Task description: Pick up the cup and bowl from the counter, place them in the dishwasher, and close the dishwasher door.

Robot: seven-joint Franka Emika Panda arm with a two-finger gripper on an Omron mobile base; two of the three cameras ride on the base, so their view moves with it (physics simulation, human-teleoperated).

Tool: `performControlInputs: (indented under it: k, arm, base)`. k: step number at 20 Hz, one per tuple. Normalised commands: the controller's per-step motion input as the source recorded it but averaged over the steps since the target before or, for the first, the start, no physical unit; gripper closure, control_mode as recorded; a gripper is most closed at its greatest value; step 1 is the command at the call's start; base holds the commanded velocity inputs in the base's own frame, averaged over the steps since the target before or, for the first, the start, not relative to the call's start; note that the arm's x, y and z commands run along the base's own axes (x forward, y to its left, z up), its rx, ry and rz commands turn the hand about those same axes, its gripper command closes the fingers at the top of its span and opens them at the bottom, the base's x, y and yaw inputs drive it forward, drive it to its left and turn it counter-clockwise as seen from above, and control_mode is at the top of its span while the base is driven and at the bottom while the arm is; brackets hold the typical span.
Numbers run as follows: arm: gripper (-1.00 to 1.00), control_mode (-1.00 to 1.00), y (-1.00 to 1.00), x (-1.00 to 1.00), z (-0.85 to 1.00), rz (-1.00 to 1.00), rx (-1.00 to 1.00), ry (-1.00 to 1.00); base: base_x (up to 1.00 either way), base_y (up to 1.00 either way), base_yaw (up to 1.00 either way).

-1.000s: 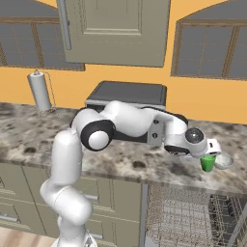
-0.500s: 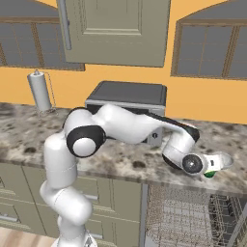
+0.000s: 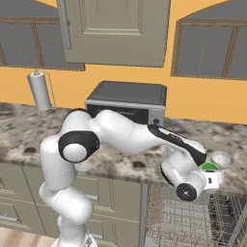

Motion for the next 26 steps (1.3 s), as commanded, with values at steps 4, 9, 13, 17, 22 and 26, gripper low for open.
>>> performControlInputs:
  k: [4, 9, 13, 17, 22, 26]
  arm:
    - [1.00, -1.00, 0.13, -0.60, 0.22, 0.00, 0.00, -0.20]
    - [1.00, -1.00, 0.14, -0.02, 0.01, -0.01, 0.07, 0.00]
    - [1.00, -1.00, 0.04, -0.10, 0.00, 0.00, 0.18, 0.00]
    - [1.00, -1.00, 0.03, -0.48, -0.06, 0.00, 0.17, 0.00]
    - [1.00, -1.00, 0.10, -0.18, -0.50, 0.01, 0.04, 0.02]
    - [1.00, -1.00, 0.15, 0.00, -0.70, 0.01, 0.00, 0.03]
  base:
    - [0.00, 0.00, 0.00]
    - [0.00, 0.00, 0.00]
    - [0.00, 0.00, 0.00]
    - [0.00, 0.00, 0.00]
    - [0.00, 0.00, 0.00]
    - [0.00, 0.00, 0.00]
